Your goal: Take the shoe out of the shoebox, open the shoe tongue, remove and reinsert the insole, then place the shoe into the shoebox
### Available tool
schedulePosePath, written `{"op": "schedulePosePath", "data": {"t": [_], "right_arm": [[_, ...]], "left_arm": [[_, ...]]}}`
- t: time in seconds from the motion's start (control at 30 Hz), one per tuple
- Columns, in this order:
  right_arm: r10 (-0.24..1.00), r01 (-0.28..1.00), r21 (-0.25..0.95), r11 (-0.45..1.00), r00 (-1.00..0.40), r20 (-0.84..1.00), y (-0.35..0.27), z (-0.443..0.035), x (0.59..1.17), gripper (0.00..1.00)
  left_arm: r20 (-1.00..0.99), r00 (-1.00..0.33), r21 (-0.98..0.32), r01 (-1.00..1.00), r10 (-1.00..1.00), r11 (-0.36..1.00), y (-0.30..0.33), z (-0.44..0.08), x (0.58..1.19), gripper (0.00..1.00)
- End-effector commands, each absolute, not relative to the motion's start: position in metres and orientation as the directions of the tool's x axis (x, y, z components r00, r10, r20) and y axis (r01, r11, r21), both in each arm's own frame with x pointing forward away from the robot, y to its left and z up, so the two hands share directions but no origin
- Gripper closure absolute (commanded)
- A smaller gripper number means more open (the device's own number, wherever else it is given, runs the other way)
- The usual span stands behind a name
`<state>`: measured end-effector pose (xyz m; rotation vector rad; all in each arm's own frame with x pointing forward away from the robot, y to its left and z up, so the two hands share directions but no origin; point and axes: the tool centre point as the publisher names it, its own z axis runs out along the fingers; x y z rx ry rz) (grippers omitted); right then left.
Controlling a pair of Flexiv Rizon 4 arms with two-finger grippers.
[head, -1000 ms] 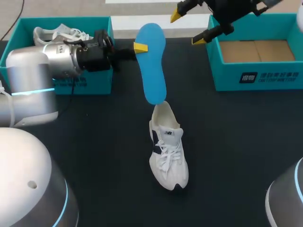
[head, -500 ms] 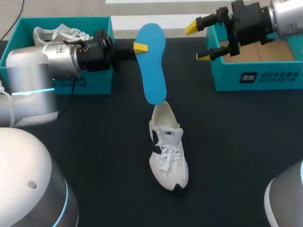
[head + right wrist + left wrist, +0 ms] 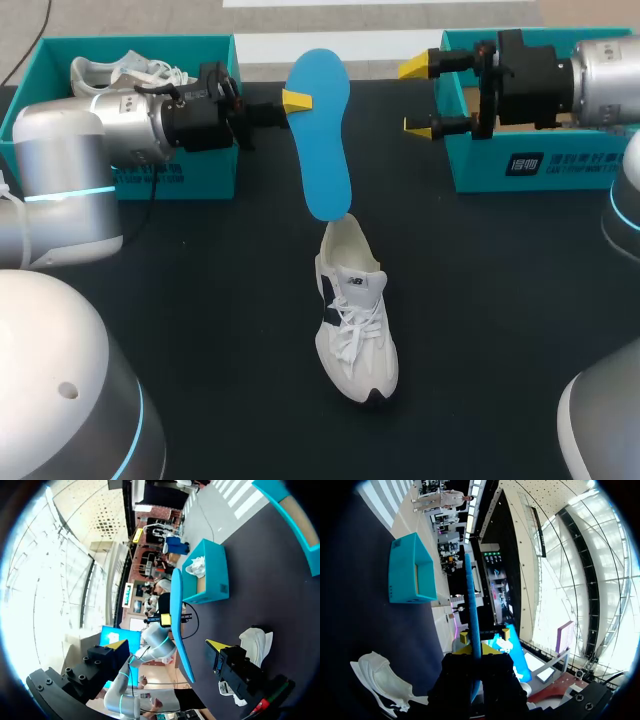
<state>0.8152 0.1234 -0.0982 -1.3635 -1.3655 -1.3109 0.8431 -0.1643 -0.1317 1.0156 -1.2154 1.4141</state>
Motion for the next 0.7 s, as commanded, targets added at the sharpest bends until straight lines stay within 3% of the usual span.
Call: {"op": "schedulePosePath", "data": {"t": [0.03, 0.43, 0.57, 0.7], "right_arm": [[0.124, 0.984, 0.135, -0.117, -0.120, 0.985, 0.1245, -0.1014, 0.8134, 0.00], [0.124, 0.984, 0.135, -0.117, -0.120, 0.985, 0.1245, -0.1014, 0.8134, 0.00], [0.124, 0.984, 0.135, -0.117, -0.120, 0.985, 0.1245, -0.1014, 0.8134, 0.00], [0.124, 0.984, 0.135, -0.117, -0.120, 0.985, 0.1245, -0.1014, 0.8134, 0.00]], "left_arm": [[0.973, -0.177, -0.175, -0.984, 0.149, -0.026, -0.1640, -0.1321, 0.8422, 1.00], [0.973, -0.177, -0.175, -0.984, 0.149, -0.026, -0.1640, -0.1321, 0.8422, 1.00], [0.910, -0.409, -0.412, -0.910, 0.062, 0.045, -0.1634, -0.1294, 0.8454, 1.00], [0.836, -0.549, -0.548, -0.832, 0.012, 0.091, -0.1625, -0.1242, 0.8471, 1.00]]}}
